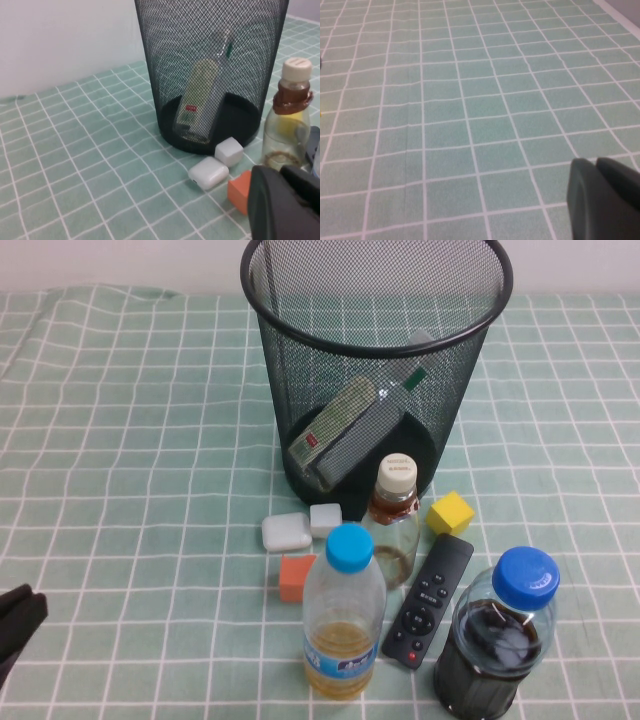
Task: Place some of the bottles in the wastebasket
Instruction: Pick up a bottle from the table with right arm
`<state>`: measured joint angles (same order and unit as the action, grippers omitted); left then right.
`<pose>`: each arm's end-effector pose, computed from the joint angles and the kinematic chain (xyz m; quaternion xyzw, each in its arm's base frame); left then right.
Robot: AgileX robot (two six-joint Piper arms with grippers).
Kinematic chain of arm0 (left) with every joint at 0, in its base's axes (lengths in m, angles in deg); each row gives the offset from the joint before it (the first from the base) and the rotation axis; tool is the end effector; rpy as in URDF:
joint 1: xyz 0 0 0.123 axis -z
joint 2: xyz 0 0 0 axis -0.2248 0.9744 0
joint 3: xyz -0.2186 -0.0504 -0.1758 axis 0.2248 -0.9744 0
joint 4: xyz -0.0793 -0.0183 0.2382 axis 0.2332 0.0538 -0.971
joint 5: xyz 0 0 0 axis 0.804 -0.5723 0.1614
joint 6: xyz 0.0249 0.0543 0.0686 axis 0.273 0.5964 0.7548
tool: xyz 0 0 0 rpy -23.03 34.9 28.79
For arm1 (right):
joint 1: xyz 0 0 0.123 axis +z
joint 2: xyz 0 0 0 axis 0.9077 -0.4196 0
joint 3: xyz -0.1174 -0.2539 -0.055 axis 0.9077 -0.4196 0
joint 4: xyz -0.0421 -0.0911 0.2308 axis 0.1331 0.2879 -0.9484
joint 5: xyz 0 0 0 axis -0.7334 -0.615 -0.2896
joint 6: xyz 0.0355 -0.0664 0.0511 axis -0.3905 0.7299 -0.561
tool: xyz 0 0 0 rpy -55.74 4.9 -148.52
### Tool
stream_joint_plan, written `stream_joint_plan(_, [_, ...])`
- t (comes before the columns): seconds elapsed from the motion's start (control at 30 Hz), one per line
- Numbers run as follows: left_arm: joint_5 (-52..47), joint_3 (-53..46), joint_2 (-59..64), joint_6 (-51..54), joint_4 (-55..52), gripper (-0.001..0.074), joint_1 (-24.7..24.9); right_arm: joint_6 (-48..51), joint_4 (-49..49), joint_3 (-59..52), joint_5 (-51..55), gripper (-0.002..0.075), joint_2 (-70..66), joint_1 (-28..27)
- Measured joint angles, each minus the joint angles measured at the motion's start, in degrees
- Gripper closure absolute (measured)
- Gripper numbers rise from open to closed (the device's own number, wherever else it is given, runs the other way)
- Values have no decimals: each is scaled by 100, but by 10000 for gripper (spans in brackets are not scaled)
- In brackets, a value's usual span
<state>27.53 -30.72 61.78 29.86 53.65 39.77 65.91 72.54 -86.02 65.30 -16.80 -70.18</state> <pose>0.0589 -0.0375 0.2908 0.2309 0.7370 -0.1517 0.6169 0.0517 -0.0079 0.1771 0.0681 0.7804 -0.0238 0.6211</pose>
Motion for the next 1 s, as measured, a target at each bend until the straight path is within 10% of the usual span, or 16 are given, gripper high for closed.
stream_joint_plan(0.47, [2580, -1626, -497, 0, -129, 735, -357, 0, 0, 0, 0, 733, 0, 0])
stream_joint_plan(0.77, [2698, -2348, -1589, -164, -255, 735, -2022, 0, 0, 0, 0, 733, 0, 0])
stream_joint_plan(1.0, [1940, -2370, -1639, -264, -300, 735, -2235, 0, 0, 0, 0, 733, 0, 0])
